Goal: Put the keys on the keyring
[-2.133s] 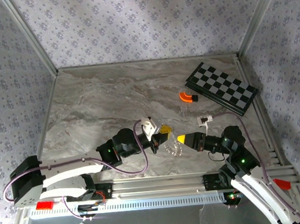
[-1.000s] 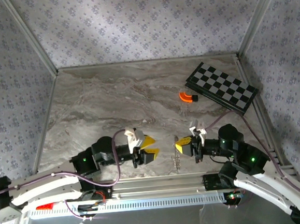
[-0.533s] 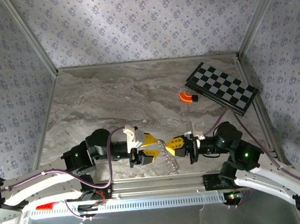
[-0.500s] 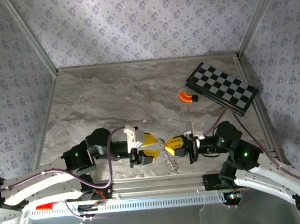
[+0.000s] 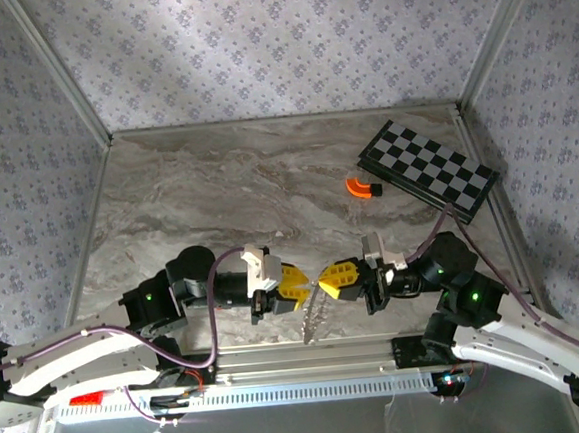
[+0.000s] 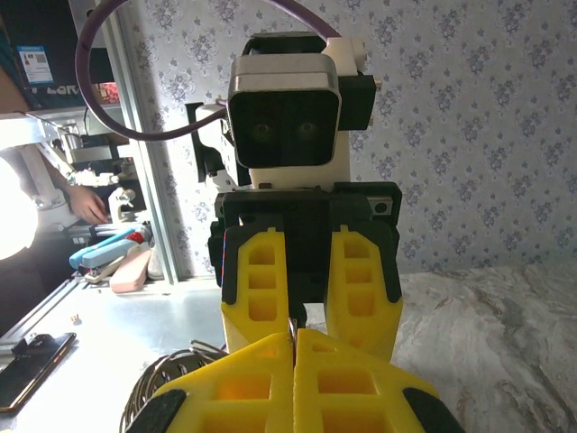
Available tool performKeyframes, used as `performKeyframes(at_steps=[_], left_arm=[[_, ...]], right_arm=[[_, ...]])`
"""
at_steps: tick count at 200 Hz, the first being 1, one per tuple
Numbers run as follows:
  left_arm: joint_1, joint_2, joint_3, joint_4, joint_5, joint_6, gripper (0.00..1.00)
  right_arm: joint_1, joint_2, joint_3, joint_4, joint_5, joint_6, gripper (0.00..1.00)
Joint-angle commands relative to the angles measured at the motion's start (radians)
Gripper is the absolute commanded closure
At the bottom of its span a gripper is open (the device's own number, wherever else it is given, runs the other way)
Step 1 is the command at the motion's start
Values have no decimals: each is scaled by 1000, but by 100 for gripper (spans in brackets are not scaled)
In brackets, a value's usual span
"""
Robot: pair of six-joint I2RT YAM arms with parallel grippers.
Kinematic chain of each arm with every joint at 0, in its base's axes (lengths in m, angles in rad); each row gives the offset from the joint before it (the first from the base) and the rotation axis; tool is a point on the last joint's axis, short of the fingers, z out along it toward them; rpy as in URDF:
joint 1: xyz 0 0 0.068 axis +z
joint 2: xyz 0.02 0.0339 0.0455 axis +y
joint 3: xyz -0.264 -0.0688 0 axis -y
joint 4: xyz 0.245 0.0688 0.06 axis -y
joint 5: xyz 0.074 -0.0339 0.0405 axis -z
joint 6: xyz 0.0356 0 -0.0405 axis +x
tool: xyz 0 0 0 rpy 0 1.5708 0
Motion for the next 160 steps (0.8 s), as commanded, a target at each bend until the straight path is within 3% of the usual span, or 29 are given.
performKeyframes(at_steps=[1,48,160], left_arm=[[-10,-16,11,77,22,-4,75],[-11,-19,6,124,16,-18,71],[-11,25,17,175,31,-39,75]], right_arm=[[7,-23,16,42,-4,-12,100],[8,-37,15,16,5,-23,100],[15,-51,18,-28,59,-77,100]])
